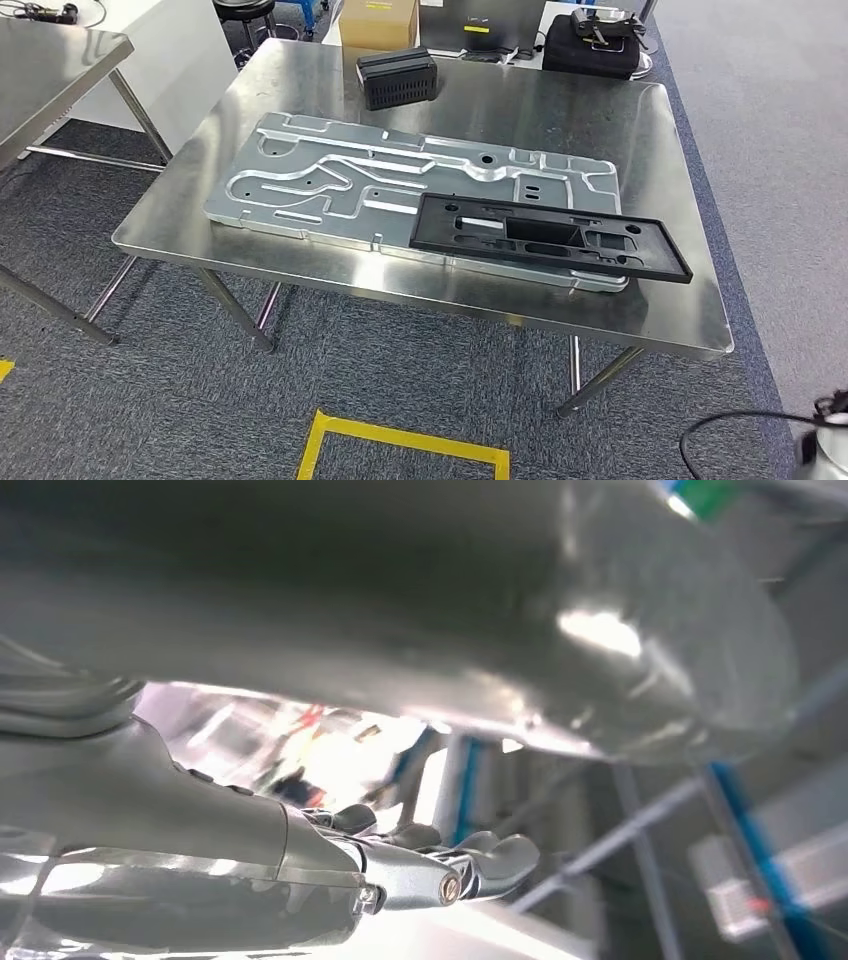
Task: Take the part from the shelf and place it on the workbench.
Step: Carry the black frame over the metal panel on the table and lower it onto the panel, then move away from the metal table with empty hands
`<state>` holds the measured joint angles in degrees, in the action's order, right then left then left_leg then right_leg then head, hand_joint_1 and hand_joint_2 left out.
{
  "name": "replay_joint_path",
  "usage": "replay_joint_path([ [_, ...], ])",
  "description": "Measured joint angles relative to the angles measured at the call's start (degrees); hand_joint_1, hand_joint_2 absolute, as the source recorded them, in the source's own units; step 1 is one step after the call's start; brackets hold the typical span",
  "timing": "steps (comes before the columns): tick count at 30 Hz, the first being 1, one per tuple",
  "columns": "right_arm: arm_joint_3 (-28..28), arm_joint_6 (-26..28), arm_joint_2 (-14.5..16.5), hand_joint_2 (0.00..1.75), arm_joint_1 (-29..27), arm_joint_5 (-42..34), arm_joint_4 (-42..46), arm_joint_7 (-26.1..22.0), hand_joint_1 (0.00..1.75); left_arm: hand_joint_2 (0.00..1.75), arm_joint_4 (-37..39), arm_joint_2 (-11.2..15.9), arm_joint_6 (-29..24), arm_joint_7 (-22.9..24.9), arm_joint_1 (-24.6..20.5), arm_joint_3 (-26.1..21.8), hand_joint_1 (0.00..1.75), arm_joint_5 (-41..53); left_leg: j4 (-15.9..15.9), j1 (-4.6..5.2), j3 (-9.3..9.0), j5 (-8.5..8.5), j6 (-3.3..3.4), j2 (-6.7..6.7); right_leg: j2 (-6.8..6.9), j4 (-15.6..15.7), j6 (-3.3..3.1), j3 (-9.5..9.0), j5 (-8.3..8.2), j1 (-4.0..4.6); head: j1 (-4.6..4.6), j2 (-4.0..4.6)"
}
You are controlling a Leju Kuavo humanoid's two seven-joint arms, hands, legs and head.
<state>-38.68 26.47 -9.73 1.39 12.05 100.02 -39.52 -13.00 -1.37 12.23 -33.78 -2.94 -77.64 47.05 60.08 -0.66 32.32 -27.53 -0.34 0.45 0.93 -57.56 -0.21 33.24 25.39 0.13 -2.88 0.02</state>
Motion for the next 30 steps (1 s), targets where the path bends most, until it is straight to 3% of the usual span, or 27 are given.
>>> replay_joint_path([
  [3,-8.6,-7.3,3.8,0.0,-3.4,4.2,-3.8,-0.3,0.0,0.0,0.0,-0.5,0.4,0.0,0.1,-0.5,0.0,-0.3,-1.6,0.22,-0.73,0.48,1.01,0.07,-0.18,-0.1,0.82,0.09,-0.23,0.07,0.01,0.0],
  [5,-14.4,-11.3,6.0,0.0,-4.5,7.9,-7.2,-0.3,0.0,0.0,0.0,-0.9,0.5,0.0,0.1,-0.9,0.0,-0.3,-2.1,0.1,-0.58,1.13,1.83,-0.06,-0.39,-0.9,1.5,0.35,0.8,-0.17,0.02,0.0],
  [7,-19.1,-12.5,7.4,0.0,-4.9,10.0,-9.9,-0.3,0.0,0.0,0.0,-1.1,0.6,0.0,0.0,-1.2,0.0,-0.3,-2.5,-0.04,-0.01,1.88,2.46,-0.21,-0.7,-5.4,2.14,2.05,4.86,-0.47,0.02,0.0],
  [9,-22.6,-12.9,8.5,0.0,-5.1,10.8,-12.0,-0.3,0.0,0.0,0.0,-1.2,0.6,0.0,0.0,-1.2,0.0,-0.3,-2.5,-0.01,1.01,2.56,2.58,-0.27,-0.81,-12.9,2.62,4.68,9.49,-0.75,0.02,0.0],
  [10,-23.9,-13.1,9.0,0.0,-5.1,11.2,-12.9,-0.3,0.0,0.0,0.0,-1.2,0.6,0.0,0.0,-1.3,0.0,-0.3,-2.4,0.0,1.52,2.9,2.51,-0.31,-0.82,-15.3,2.79,5.25,10.57,-0.92,0.02,0.0],
  [11,-24.9,-13.3,9.5,0.0,-5.2,11.5,-13.5,-0.3,0.0,0.0,0.0,-1.3,0.6,0.0,0.0,-1.3,0.0,-0.3,-2.4,0.0,2.02,3.23,2.38,-0.35,-0.81,-15.8,2.92,4.77,10.53,-1.13,0.02,0.0],
  [12,-25.8,-13.4,9.8,0.0,-5.2,11.7,-14.0,-0.3,0.0,0.0,0.0,-1.3,0.6,0.0,0.0,-1.3,0.0,-0.3,-2.3,-0.01,2.48,3.55,2.21,-0.38,-0.8,-13.8,3.01,3.01,9.44,-1.33,0.02,0.0],
  [15,-27.7,-13.6,10.4,0.0,-5.0,12.1,-14.9,-0.3,0.0,0.0,0.0,-1.4,0.6,0.1,-0.2,-1.3,0.0,-0.3,-2.0,-0.01,3.44,4.49,1.35,-0.44,-0.89,-1.6,2.86,-5.29,5.9,-1.59,0.01,0.0],
  [17,-28.6,-13.9,10.8,0.0,-4.8,12.4,-15.4,-0.1,0.0,0.0,0.0,-1.4,0.6,0.1,-0.3,-1.3,0.0,-0.3,-2.1,0.02,3.5,5.19,0.55,-0.43,-1.06,1.6,2.18,-7.15,5.5,-1.26,0.01,0.0],
  [19,-29.6,-14.1,11.2,0.0,-4.6,13.7,-16.1,0.7,0.0,0.0,0.0,-1.5,0.8,0.2,-0.3,-1.3,0.0,-0.3,-2.3,-0.06,3.56,5.82,-0.29,-0.39,-1.1,1.6,1.2,-6.6,4.73,-1.12,0.02,0.0],
  [20,-30.2,-14.1,11.3,0.0,-4.4,14.9,-16.8,1.2,0.0,0.0,0.0,-1.5,1.0,0.4,-0.2,-1.4,0.0,-0.3,-1.9,-0.12,3.9,5.33,-0.61,-0.37,-1.06,1.7,0.7,-6.15,4.23,-1.14,0.01,0.0],
  [21,-30.9,-13.7,11.5,0.0,-4.1,16.2,-18.0,1.5,0.0,0.0,0.0,-1.6,1.2,0.5,-0.1,-1.5,0.0,-0.3,-0.8,-0.16,4.45,3.81,-0.83,-0.36,-0.98,1.9,0.15,-5.61,3.63,-1.18,0.01,0.0],
  [22,-31.7,-13.2,11.7,0.0,-3.8,17.6,-19.6,1.4,0.0,0.0,0.0,-1.6,1.3,0.6,-0.1,-1.5,0.0,-0.2,1.6,-0.22,5.27,1.23,-0.93,-0.36,-0.89,2.0,-0.29,-4.95,3.0,-1.18,0.01,0.0],
  [24,-33.5,-11.8,11.9,0.0,-3.2,20.6,-24.0,1.0,0.0,0.0,0.0,-1.7,1.4,0.8,-0.1,-1.6,0.0,-0.1,8.8,-0.19,6.96,-4.56,-1.0,-0.36,-0.73,1.9,-0.82,-3.56,1.95,-0.78,0.01,0.0],
  [25,-34.4,-11.0,12.0,0.0,-3.0,22.1,-26.4,0.9,0.0,0.0,0.0,-1.7,1.4,0.9,-0.1,-1.6,0.0,0.1,12.1,-0.15,7.29,-6.09,-1.02,-0.36,-0.69,1.8,-0.92,-2.82,1.43,-0.56,0.01,0.0],
  [26,-35.1,-10.4,12.1,0.0,-2.8,23.8,-28.7,1.0,0.0,0.0,0.0,-1.7,1.4,1.0,-0.1,-1.6,0.0,0.2,13.8,-0.08,6.87,-6.22,-0.95,-0.36,-0.66,1.7,-1.0,-2.08,0.94,-0.35,0.0,0.0],
  [27,-35.8,-9.7,12.2,0.0,-2.6,25.5,-31.0,1.4,0.0,0.0,0.0,-1.7,1.3,1.0,-0.1,-1.7,0.0,0.2,13.5,-0.01,5.49,-5.23,-0.76,-0.35,-0.67,1.5,-1.03,-1.33,0.49,-0.13,0.01,0.0],
  [28,-36.5,-9.3,12.2,0.0,-2.5,27.3,-33.3,2.0,0.0,0.0,0.0,-1.7,1.3,1.1,-0.2,-1.7,0.0,0.3,10.9,0.13,3.01,-3.72,-0.4,-0.34,-0.68,1.2,-1.03,-0.61,0.09,0.07,0.01,0.0],
  [30,-37.7,-8.5,12.2,0.0,-2.2,29.9,-37.1,3.3,0.0,0.0,0.0,-1.7,1.3,1.1,-0.4,-1.7,0.0,0.3,2.4,0.54,-3.29,-2.41,0.63,-0.33,-0.67,0.7,-0.89,0.48,-0.54,0.37,0.01,0.0],
])
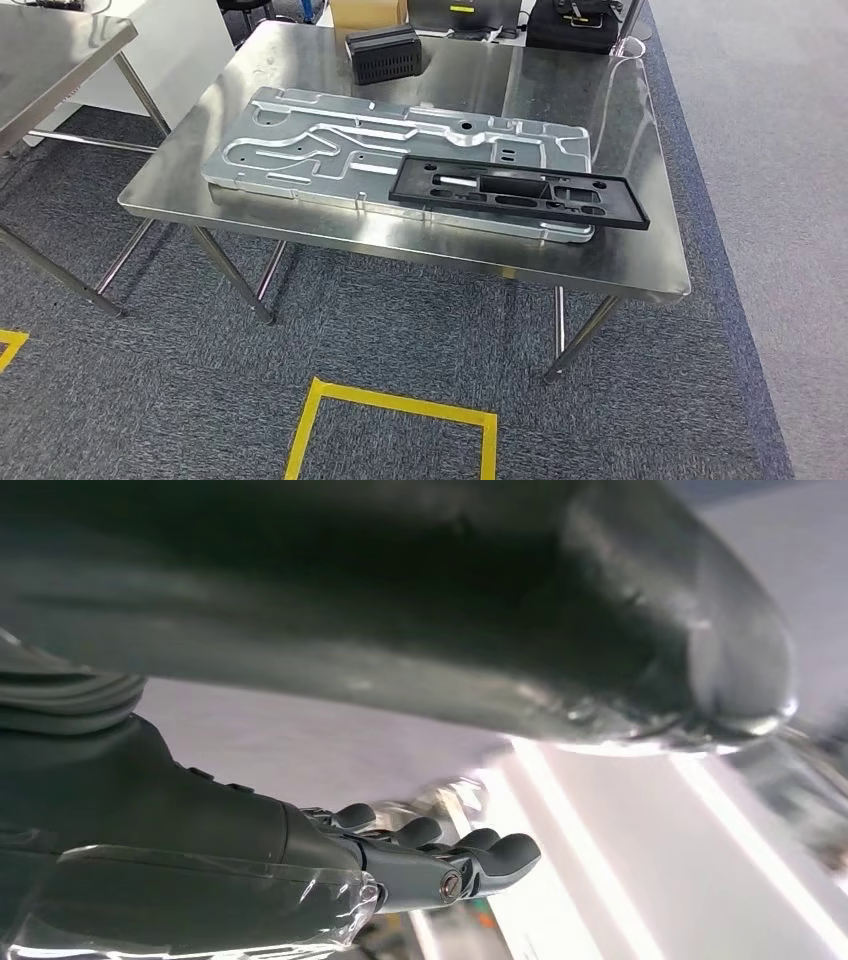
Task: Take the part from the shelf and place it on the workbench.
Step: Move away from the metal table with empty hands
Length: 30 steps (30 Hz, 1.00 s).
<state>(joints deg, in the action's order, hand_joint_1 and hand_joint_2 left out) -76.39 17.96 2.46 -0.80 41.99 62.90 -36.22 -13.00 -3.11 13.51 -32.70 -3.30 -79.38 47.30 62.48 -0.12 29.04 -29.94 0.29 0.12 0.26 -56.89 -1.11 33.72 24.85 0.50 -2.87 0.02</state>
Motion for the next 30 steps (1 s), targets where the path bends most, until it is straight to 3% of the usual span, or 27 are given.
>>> replay_joint_path([
  [2,-1.0,0.4,0.0,0.0,0.2,1.2,-3.0,0.6,0.0,0.0,0.0,-0.1,0.0,0.0,-0.2,-0.1,0.0,0.0,-5.8,0.41,-3.54,-0.64,0.71,-0.01,0.06,-0.3,0.46,0.48,-0.7,0.0,0.0,0.0],
  [5,-2.1,0.6,-0.2,0.0,0.5,1.6,-5.9,0.7,0.0,0.0,0.0,-0.3,0.0,0.0,-0.2,-0.6,0.0,0.0,-7.5,0.38,-3.31,0.26,1.45,-0.21,-0.06,-0.4,1.44,0.91,-1.4,-0.21,0.0,0.0],
  [6,-2.5,0.6,-0.3,0.0,0.6,1.6,-6.6,0.7,0.0,0.0,0.0,-0.4,0.0,0.0,-0.2,-0.7,0.0,0.0,-7.7,0.23,-2.88,0.94,1.86,-0.36,-0.15,-1.1,1.82,1.29,-0.31,-0.28,0.01,0.0],
  [7,-2.8,0.6,-0.4,0.0,0.6,1.7,-7.2,0.7,0.0,0.0,0.0,-0.4,0.0,0.0,-0.2,-0.8,0.0,0.0,-8.0,0.06,-2.31,1.66,2.14,-0.5,-0.23,-2.9,2.21,1.95,1.83,-0.4,0.01,0.0],
  [9,-3.1,0.6,-0.7,0.0,0.7,2.1,-8.3,1.0,0.0,0.0,0.0,-0.5,0.0,0.0,-0.2,-0.9,0.0,0.0,-8.0,0.0,-0.82,2.86,2.42,-0.69,-0.28,-9.4,2.97,3.76,7.56,-0.9,0.01,0.0],
  [10,-3.3,0.6,-0.7,0.0,0.7,2.6,-8.8,1.5,0.0,0.0,0.0,-0.5,0.0,0.0,-0.2,-0.9,0.0,0.0,-7.9,-0.02,-0.01,3.42,2.34,-0.75,-0.27,-12.8,3.3,4.46,9.45,-1.16,0.01,0.0],
  [11,-3.4,0.7,-0.8,0.0,0.8,3.3,-9.5,2.4,0.0,0.0,0.0,-0.6,0.0,0.0,-0.2,-0.9,0.0,0.0,-7.7,-0.08,0.84,3.98,2.23,-0.83,-0.26,-15.1,3.6,4.53,9.9,-1.43,0.01,0.0],
  [12,-3.6,0.7,-0.9,0.0,0.8,4.1,-10.4,3.3,0.0,0.0,0.0,-0.7,0.0,0.0,-0.2,-0.9,0.0,0.0,-7.4,-0.17,1.69,4.47,2.07,-0.95,-0.24,-15.7,3.88,3.79,9.06,-1.69,0.01,0.0],
  [13,-4.0,0.6,-1.0,0.0,0.9,4.6,-11.5,4.3,0.0,0.0,0.0,-0.8,-0.1,0.0,-0.2,-0.9,0.0,0.0,-7.1,-0.3,2.56,4.84,1.88,-1.07,-0.14,-14.2,4.16,2.06,7.37,-1.96,0.01,0.0],
  [14,-4.5,0.5,-1.2,0.0,1.0,5.0,-12.7,5.0,0.0,0.0,0.0,-0.9,-0.2,0.0,-0.1,-0.9,0.0,0.0,-6.6,-0.41,3.39,5.15,1.62,-1.21,0.26,-11.0,4.44,-0.62,5.65,-2.23,0.01,0.0],
  [15,-5.0,0.3,-1.3,0.0,1.2,5.1,-13.9,5.5,0.0,0.0,0.0,-1.0,-0.4,0.0,-0.1,-0.9,0.0,-0.1,-6.1,-0.45,4.11,5.32,1.29,-1.39,1.06,-6.6,4.68,-3.71,5.08,-2.32,0.01,0.0],
  [17,-5.7,-0.4,-1.6,0.0,1.9,5.2,-16.1,6.1,0.0,0.0,0.0,-1.1,-1.5,0.3,-0.1,-1.1,0.0,-0.5,-5.2,-0.4,4.87,5.59,0.45,-1.93,2.19,0.0,4.13,-7.88,5.77,-2.11,0.0,0.0],
  [18,-6.0,-0.9,-1.8,0.0,2.1,5.4,-17.2,6.2,0.0,0.0,0.0,-1.2,-2.3,0.5,-0.1,-1.2,0.0,-0.8,-5.0,-0.38,4.95,5.75,0.01,-2.31,2.28,1.4,3.55,-8.46,6.45,-1.87,-0.01,0.0],
  [20,-6.3,-1.5,-2.3,0.0,2.1,6.6,-19.4,6.6,0.0,0.0,0.0,-1.3,-3.4,1.2,-0.2,-1.5,0.0,-1.2,-4.9,-0.53,4.99,5.95,-0.84,-2.86,1.62,1.5,2.18,-7.92,6.14,-1.73,-0.01,0.0],
  [21,-6.3,-1.7,-2.7,0.0,2.1,7.5,-20.5,6.7,0.0,0.0,0.0,-1.3,-3.9,1.5,-0.3,-1.8,0.0,-1.3,-4.2,-0.64,5.32,5.23,-1.18,-2.67,1.28,1.5,1.59,-7.6,5.75,-1.69,-0.01,0.0],
  [23,-6.4,-1.7,-3.4,0.0,2.1,9.5,-22.9,7.1,0.0,0.0,0.0,-1.4,-4.3,1.8,-0.2,-2.2,0.0,-1.6,0.6,-0.78,7.11,1.2,-1.52,-1.68,0.68,1.5,0.64,-6.83,4.9,-1.53,-0.02,0.0],
  [25,-6.4,-1.6,-4.1,0.0,2.1,11.5,-25.4,7.6,0.0,0.0,0.0,-1.5,-4.4,2.0,-0.2,-2.4,0.0,-1.7,8.4,-0.73,9.67,-3.53,-1.46,-0.96,-0.1,1.4,0.18,-5.93,4.22,-1.06,-0.02,0.0],
  [26,-6.4,-1.6,-4.4,0.0,2.1,12.3,-26.6,7.8,0.0,0.0,0.0,-1.5,-4.4,2.0,-0.2,-2.4,0.0,-1.7,11.0,-0.67,10.31,-4.52,-1.33,-0.81,-0.53,1.4,0.06,-5.53,3.95,-0.8,-0.02,0.0],
  [27,-6.4,-1.6,-4.6,0.0,2.1,13.1,-27.7,7.9,0.0,0.0,0.0,-1.5,-4.5,2.1,-0.2,-2.4,0.0,-1.6,11.7,-0.58,10.01,-4.33,-1.07,-0.73,-0.94,1.3,-0.02,-5.2,3.74,-0.55,-0.03,0.0],
  [28,-6.4,-1.6,-4.9,0.0,2.1,13.9,-28.6,8.1,0.0,0.0,0.0,-1.6,-4.5,2.1,-0.2,-2.4,0.0,-1.6,9.9,-0.41,8.53,-3.06,-0.66,-0.69,-1.29,1.2,-0.09,-4.99,3.58,-0.32,-0.03,0.0],
  [30,-6.2,-1.7,-5.2,0.0,2.0,16.0,-30.2,9.0,0.0,0.0,0.0,-1.7,-4.5,2.0,-0.4,-2.4,0.0,-1.5,1.8,0.11,3.52,0.14,0.67,-0.45,-1.76,1.0,-0.15,-4.82,3.42,0.1,-0.03,0.0],
])
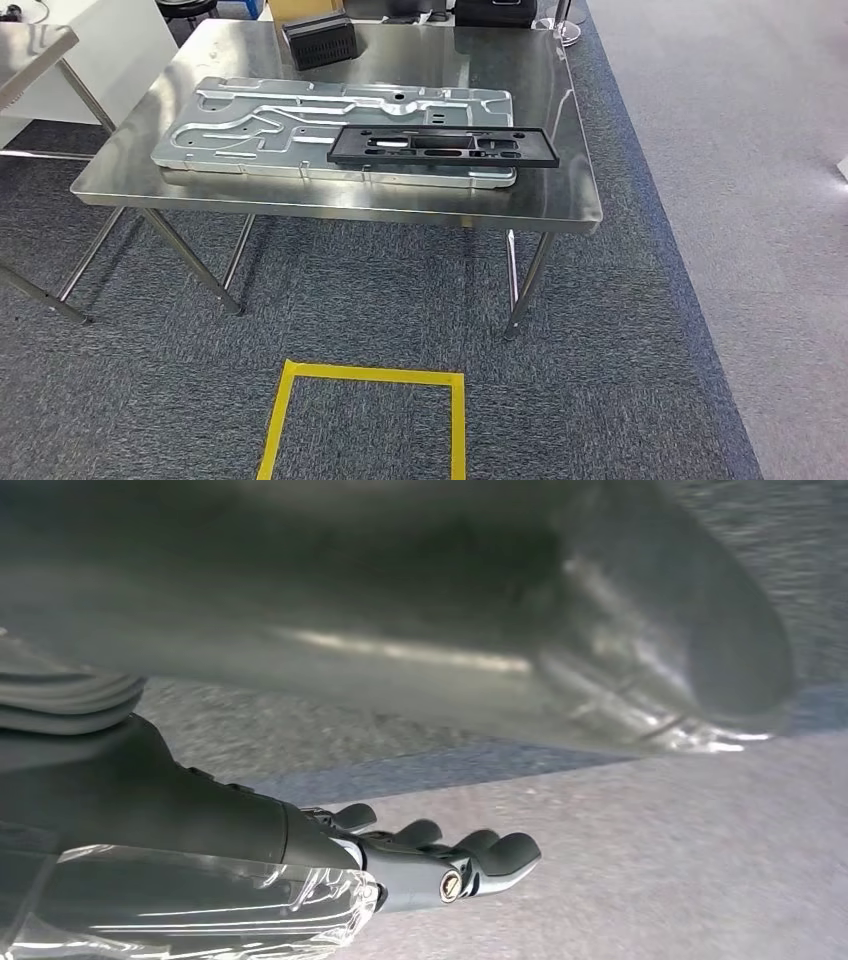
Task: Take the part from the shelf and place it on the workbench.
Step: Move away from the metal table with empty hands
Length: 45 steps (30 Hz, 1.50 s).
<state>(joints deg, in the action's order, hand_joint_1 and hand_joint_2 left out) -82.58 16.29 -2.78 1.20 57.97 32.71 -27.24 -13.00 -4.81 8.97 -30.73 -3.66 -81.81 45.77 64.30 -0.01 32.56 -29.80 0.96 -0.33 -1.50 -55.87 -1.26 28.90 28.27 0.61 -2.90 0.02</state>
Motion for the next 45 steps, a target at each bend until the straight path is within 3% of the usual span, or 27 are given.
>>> replay_joint_path([
  [2,0.2,-0.4,-0.3,0.0,-0.1,1.9,-1.5,1.0,0.0,0.0,0.0,0.0,0.1,-0.1,-0.2,0.0,0.0,0.2,-6.3,0.42,-3.58,1.38,0.84,0.23,-0.24,-0.1,0.19,0.13,-0.13,0.19,0.01,0.0],
  [5,0.4,-1.0,-0.5,0.0,-0.1,3.0,-3.2,1.5,0.0,0.0,0.0,-0.2,0.3,-0.2,-0.4,0.0,0.0,0.4,-8.3,0.42,-4.19,1.71,1.11,0.18,-0.25,-0.2,0.97,0.33,-0.32,0.01,0.02,0.0],
  [7,0.4,-1.0,-0.9,0.0,-0.1,3.1,-3.9,1.6,0.0,0.0,0.0,-0.3,0.4,-0.3,-0.5,0.0,0.0,0.4,-9.2,0.08,-4.32,2.36,1.59,-0.01,0.19,-1.9,1.64,1.16,1.06,-0.07,0.02,0.0],
  [10,0.4,-1.0,-1.4,0.0,-0.1,3.2,-4.6,1.7,0.0,0.0,0.0,-0.4,0.5,-0.3,-0.4,0.0,0.0,0.4,-9.6,-0.06,-3.97,2.79,1.89,-0.29,0.77,-12.2,2.67,6.15,6.56,-0.76,0.02,0.0],
  [11,0.4,-1.0,-1.5,0.0,-0.1,3.3,-4.9,1.7,0.0,0.0,0.0,-0.4,0.5,-0.3,-0.4,0.0,0.0,0.5,-9.5,-0.09,-3.8,2.8,1.86,-0.36,0.85,-15.3,3.03,7.66,7.55,-1.12,0.02,0.0],
  [12,0.4,-1.0,-1.5,0.0,-0.2,3.3,-5.1,1.7,0.0,0.0,0.0,-0.5,0.5,-0.3,-0.4,0.0,0.0,0.5,-9.3,-0.15,-3.68,2.77,1.78,-0.41,0.96,-16.4,3.39,8.15,7.28,-1.51,0.02,0.0],
  [13,0.4,-1.0,-1.6,0.0,-0.2,3.3,-5.3,1.7,0.0,0.0,0.0,-0.5,0.5,-0.3,-0.3,0.0,0.0,0.5,-9.1,-0.25,-3.6,2.7,1.64,-0.43,1.11,-15.2,3.74,7.53,5.92,-1.89,0.02,0.0],
  [15,0.4,-1.0,-1.6,0.0,-0.2,3.3,-5.5,1.7,0.0,0.0,0.0,-0.6,0.5,-0.3,-0.4,0.0,0.0,0.5,-8.4,-0.45,-3.51,2.31,1.07,-0.45,1.55,-7.6,4.3,3.7,1.98,-2.51,0.02,0.0],
  [17,0.5,-1.3,-1.7,0.0,0.0,3.3,-5.8,1.8,0.0,0.0,0.0,-0.7,0.5,-0.3,-0.4,0.0,0.0,0.5,-7.5,-0.38,-3.24,1.87,0.26,-0.43,1.61,-1.9,4.12,1.02,0.2,-2.48,0.02,0.0],
  [20,0.5,-2.0,-1.8,0.0,0.0,3.5,-6.5,1.8,0.0,0.0,0.0,-0.7,0.5,-0.6,-0.5,0.0,0.0,0.3,-7.2,-0.33,-2.88,1.77,-0.8,-0.42,1.38,-1.2,2.98,1.08,0.21,-2.12,0.01,0.0],
  [22,0.5,-2.1,-1.8,0.0,0.1,3.8,-6.9,1.8,0.0,0.0,0.0,-0.7,0.3,-0.7,-0.5,-0.1,0.0,0.2,-5.6,-0.54,-2.16,0.46,-1.38,-0.32,1.4,-1.0,2.15,1.18,-0.06,-2.21,0.01,0.0],
  [25,0.8,-2.8,-1.8,0.0,0.2,4.7,-7.7,1.8,0.0,0.0,0.0,-0.7,-0.1,-0.8,-0.5,-0.2,0.0,-0.1,4.3,-0.69,2.23,-4.92,-1.82,-0.21,1.45,-0.9,1.39,1.42,-0.3,-2.06,0.01,0.0],
  [26,0.9,-3.2,-1.8,0.0,0.2,5.1,-8.1,1.8,0.0,0.0,0.0,-0.7,-0.3,-0.8,-0.5,-0.2,0.0,-0.1,7.8,-0.69,3.8,-6.13,-1.89,-0.2,1.44,-0.9,1.33,1.5,-0.32,-1.94,0.02,0.0],
  [27,1.0,-3.6,-1.7,0.0,0.2,5.5,-8.6,1.7,0.0,0.0,0.0,-0.7,-0.4,-0.8,-0.4,-0.3,0.0,-0.1,9.5,-0.69,4.6,-6.27,-1.89,-0.2,1.4,-1.0,1.3,1.56,-0.31,-1.86,0.02,0.0],
  [28,1.2,-4.0,-1.7,0.0,0.2,6.0,-9.0,1.8,0.0,0.0,0.0,-0.7,-0.3,-0.8,-0.4,-0.3,0.0,-0.1,9.0,-0.69,4.34,-5.25,-1.82,-0.2,1.34,-1.1,1.31,1.56,-0.29,-1.81,0.02,0.0],
  [30,1.7,-5.4,-1.7,0.0,0.2,7.5,-10.0,2.8,0.0,0.0,0.0,-0.7,-0.1,-1.0,-0.4,-0.3,0.0,0.0,2.0,-0.69,1.08,-1.2,-1.47,-0.14,1.18,-1.2,1.45,1.41,-0.2,-1.78,0.02,0.0],
  [31,2.1,-6.2,-1.6,0.0,0.2,8.4,-10.5,3.9,0.0,0.44,0.0,-0.7,0.0,-1.1,-0.5,-0.3,0.0,0.2,-1.9,-0.61,-0.72,0.26,-1.25,-0.07,1.12,-1.3,1.64,1.38,-0.11,-1.66,0.02,0.0],
  [32,2.4,-7.2,-1.5,0.44,0.3,9.3,-11.2,5.1,0.0,0.87,0.0,-0.7,0.2,-1.2,-0.6,-0.3,0.0,0.4,-4.7,-0.54,-1.96,1.1,-1.01,0.0,1.09,-1.4,1.9,1.41,-0.09,-1.56,0.02,0.0],
  [34,3.1,-9.1,-1.2,1.31,0.3,10.5,-12.5,7.7,0.0,1.75,0.0,-0.7,0.3,-1.1,-0.7,-0.3,0.0,0.6,-6.4,-0.34,-2.52,1.16,-0.52,0.11,1.07,-1.5,2.52,1.62,-0.19,-1.36,0.02,0.0],
  [35,3.2,-10.1,-0.9,1.75,0.3,10.7,-13.1,9.1,0.0,1.75,0.0,-0.8,0.2,-0.9,-0.7,-0.3,0.0,0.7,-6.4,-0.36,-2.43,1.31,-0.16,0.12,1.06,-1.4,2.87,1.68,-0.29,-1.41,0.02,0.0],
  [36,3.3,-11.0,-0.7,1.75,0.3,10.8,-13.8,10.5,0.0,1.31,0.0,-0.8,-0.1,-0.7,-0.7,-0.3,0.0,0.8,-6.7,-0.42,-2.42,1.51,0.25,0.08,1.09,-1.5,3.18,1.72,-0.16,-1.5,0.02,0.0],
  [38,3.3,-12.3,-0.1,1.75,0.4,11.0,-14.9,12.7,0.0,1.31,0.0,-0.9,-0.8,0.0,-0.7,-0.3,0.0,0.9,-7.1,-0.57,-2.38,1.98,1.05,-0.06,1.18,-4.3,3.71,2.98,1.89,-1.67,0.02,0.0],
  [40,3.4,-13.1,0.5,1.75,0.5,11.2,-15.8,13.9,0.0,1.31,0.0,-0.9,-1.5,0.7,-0.7,-0.3,0.0,0.7,-7.2,-0.48,-2.14,2.21,1.42,-0.24,1.26,-11.5,4.0,6.41,5.8,-1.75,0.02,0.0],
  [42,3.4,-13.5,1.2,1.75,0.6,11.3,-16.6,14.6,0.0,0.44,0.0,-0.9,-1.8,1.3,-0.7,-0.3,0.0,0.4,-7.1,-0.27,-1.97,2.26,1.51,-0.33,1.28,-17.7,4.14,9.34,7.8,-1.79,0.02,0.0],
  [43,3.4,-13.7,1.5,1.75,0.6,11.3,-17.0,14.8,0.0,0.44,0.0,-0.9,-1.8,1.4,-0.7,-0.3,0.0,0.4,-7.1,-0.18,-1.98,2.27,1.52,-0.33,1.3,-17.9,4.08,9.39,7.15,-1.79,0.02,0.0],
  [45,3.4,-14.0,1.8,1.75,0.8,11.4,-17.5,15.4,0.0,1.31,0.0,-0.9,-1.7,1.4,-0.7,-0.3,0.0,0.4,-7.1,-0.03,-2.17,2.24,1.48,-0.3,1.35,-11.9,3.63,6.37,3.38,-1.74,0.02,0.0],
])
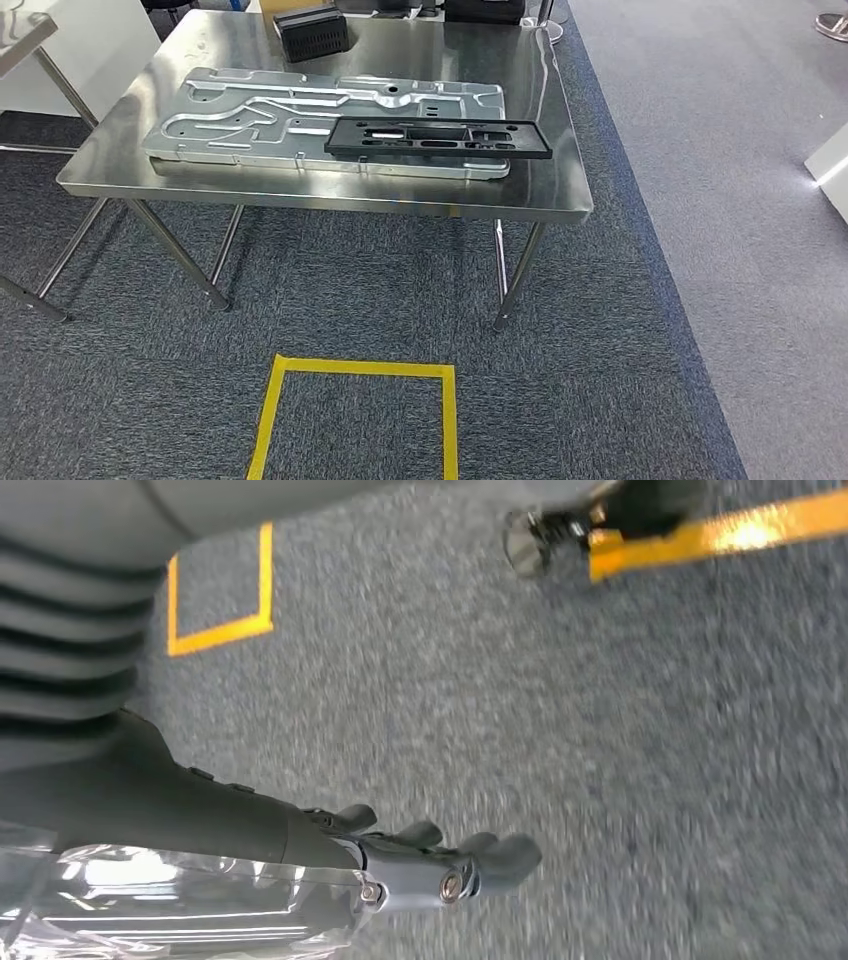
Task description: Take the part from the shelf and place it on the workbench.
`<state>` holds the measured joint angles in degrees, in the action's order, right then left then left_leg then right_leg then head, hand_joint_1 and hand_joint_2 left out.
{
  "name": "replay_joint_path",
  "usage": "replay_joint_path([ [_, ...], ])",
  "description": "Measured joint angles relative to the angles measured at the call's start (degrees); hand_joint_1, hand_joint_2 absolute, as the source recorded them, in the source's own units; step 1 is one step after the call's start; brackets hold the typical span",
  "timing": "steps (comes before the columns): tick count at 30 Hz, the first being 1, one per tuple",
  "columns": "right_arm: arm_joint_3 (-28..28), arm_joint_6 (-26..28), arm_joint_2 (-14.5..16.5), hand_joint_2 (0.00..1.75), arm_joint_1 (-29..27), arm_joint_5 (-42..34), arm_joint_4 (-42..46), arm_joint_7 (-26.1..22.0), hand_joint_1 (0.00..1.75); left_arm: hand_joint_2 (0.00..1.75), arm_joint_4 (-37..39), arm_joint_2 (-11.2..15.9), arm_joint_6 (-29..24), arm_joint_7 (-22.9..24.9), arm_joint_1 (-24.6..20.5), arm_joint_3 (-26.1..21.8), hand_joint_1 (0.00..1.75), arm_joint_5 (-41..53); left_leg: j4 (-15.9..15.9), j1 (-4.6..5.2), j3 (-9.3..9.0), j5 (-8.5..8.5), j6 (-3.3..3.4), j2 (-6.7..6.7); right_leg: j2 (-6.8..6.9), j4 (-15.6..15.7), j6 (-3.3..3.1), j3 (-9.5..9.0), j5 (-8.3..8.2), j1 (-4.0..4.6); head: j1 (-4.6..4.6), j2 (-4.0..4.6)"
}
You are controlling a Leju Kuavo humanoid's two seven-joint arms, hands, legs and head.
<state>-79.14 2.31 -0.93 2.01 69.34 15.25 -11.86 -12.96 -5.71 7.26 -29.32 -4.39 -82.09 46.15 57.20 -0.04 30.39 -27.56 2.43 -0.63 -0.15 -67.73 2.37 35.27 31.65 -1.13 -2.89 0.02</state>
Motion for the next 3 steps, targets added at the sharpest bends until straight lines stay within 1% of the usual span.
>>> replay_joint_path([
  [1,0.0,-0.2,0.1,1.75,0.2,0.0,-0.2,0.4,0.0,1.75,0.0,0.0,0.1,0.0,0.0,0.0,0.0,0.0,0.0,0.08,-0.09,-0.03,-0.08,0.0,0.07,4.3,-0.4,-2.13,-1.73,0.14,0.0,0.0],
  [2,0.0,-0.3,0.2,1.75,0.4,-0.1,-0.4,0.9,0.0,1.75,0.0,0.0,0.2,0.0,0.0,0.0,0.0,0.1,0.1,0.19,-0.12,-0.08,-0.25,0.0,0.13,7.7,-0.76,-3.72,-2.92,0.33,0.0,0.0],
  [3,0.0,-0.3,0.2,1.75,0.5,-0.2,-0.5,1.1,0.0,1.75,0.0,0.0,0.2,0.0,-0.1,0.0,0.0,0.1,0.1,0.24,-0.14,-0.11,-0.33,-0.01,0.18,9.5,-0.98,-4.6,-3.45,0.44,0.0,0.0],
])
